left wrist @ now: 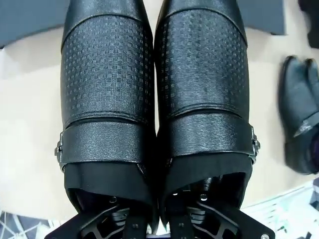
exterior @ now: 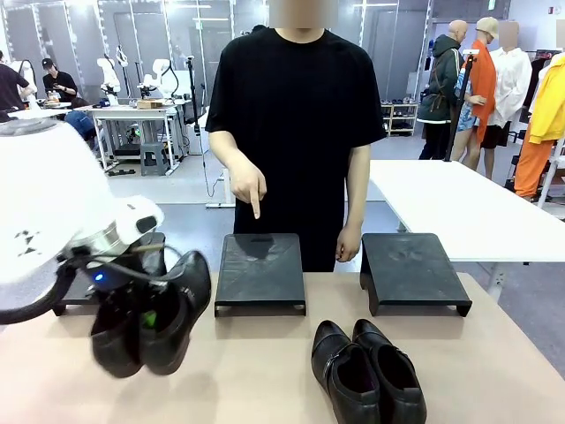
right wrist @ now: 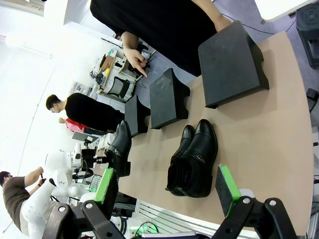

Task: Place the shoes on the stand as instructed by the person.
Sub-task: Pick up one pair of Shoes and place it on the Shoes Stand indicated by the person, then pick up another pair of Shoes and place it on the Shoes Stand indicated by the person.

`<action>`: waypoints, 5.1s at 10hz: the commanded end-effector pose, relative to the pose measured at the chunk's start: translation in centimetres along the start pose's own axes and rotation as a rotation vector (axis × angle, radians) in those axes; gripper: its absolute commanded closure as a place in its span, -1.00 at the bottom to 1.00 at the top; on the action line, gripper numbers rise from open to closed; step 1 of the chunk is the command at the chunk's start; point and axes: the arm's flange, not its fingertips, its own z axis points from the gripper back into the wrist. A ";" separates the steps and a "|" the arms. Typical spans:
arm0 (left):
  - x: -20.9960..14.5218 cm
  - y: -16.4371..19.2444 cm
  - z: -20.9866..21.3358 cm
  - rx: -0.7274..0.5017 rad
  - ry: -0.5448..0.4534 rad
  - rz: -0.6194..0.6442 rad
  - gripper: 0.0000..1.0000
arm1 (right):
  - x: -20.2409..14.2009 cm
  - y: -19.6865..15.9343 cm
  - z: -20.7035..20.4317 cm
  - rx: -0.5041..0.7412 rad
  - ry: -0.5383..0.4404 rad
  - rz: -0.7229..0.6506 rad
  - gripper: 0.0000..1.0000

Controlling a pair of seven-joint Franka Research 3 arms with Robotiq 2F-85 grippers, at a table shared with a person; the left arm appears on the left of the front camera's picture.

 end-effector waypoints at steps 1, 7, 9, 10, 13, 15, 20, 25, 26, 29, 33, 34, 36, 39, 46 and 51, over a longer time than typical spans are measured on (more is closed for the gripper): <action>4.5 -3.6 -0.1 0.000 -0.049 0.020 0.82 | 0.1 0.0 0.1 0.011 -0.007 0.013 -1.00; 14.7 -13.4 -2.2 0.121 -0.095 0.036 0.82 | 0.1 0.0 0.1 0.011 -0.007 0.013 -1.00; 17.7 -16.8 -4.3 0.183 -0.136 0.049 0.82 | 0.1 0.0 0.1 0.011 -0.007 0.013 -1.00; 19.0 -17.4 -5.3 0.185 -0.132 0.051 0.82 | 0.1 0.0 0.1 0.011 -0.007 0.013 -1.00; 22.0 -19.0 -8.4 0.154 -0.161 0.018 0.82 | 0.1 0.0 0.1 0.011 -0.007 0.013 -1.00; 22.7 -18.9 -9.8 0.173 -0.159 0.010 0.82 | 0.1 0.0 0.1 0.011 -0.007 0.013 -1.00; 23.2 -18.2 -11.8 0.181 -0.116 -0.008 0.82 | 0.1 0.0 0.1 0.011 -0.007 0.013 -1.00; 23.8 -17.6 -13.6 0.160 -0.122 -0.021 0.82 | 0.1 0.0 0.1 0.011 -0.007 0.013 -1.00; 23.9 -17.3 -14.0 0.157 -0.125 -0.017 0.82 | 0.1 0.0 0.1 0.011 -0.007 0.013 -1.00; 24.3 -16.9 -14.6 0.144 -0.130 -0.014 0.82 | 0.1 0.0 0.1 0.011 -0.007 0.013 -1.00; 24.2 -17.0 -14.2 0.153 -0.110 -0.010 -0.55 | 0.1 0.0 0.1 0.011 -0.007 0.013 -1.00; 23.9 -16.9 -13.6 0.141 -0.102 -0.012 -0.82 | 0.1 0.0 0.1 0.011 -0.007 0.013 -1.00; 23.5 -16.7 -12.4 0.158 -0.102 -0.007 -1.00 | 0.1 0.0 0.1 0.011 -0.007 0.013 -1.00; 23.0 -17.1 -11.2 0.175 -0.101 0.000 -1.00 | 0.1 0.0 0.1 0.011 -0.007 0.013 -1.00; 23.6 -17.6 -11.4 0.167 -0.124 0.000 -1.00 | 0.1 0.0 0.1 0.011 -0.007 0.013 -1.00; 23.6 -17.6 -11.4 0.167 -0.124 0.000 -1.00 | 0.1 0.0 0.1 0.011 -0.007 0.013 -1.00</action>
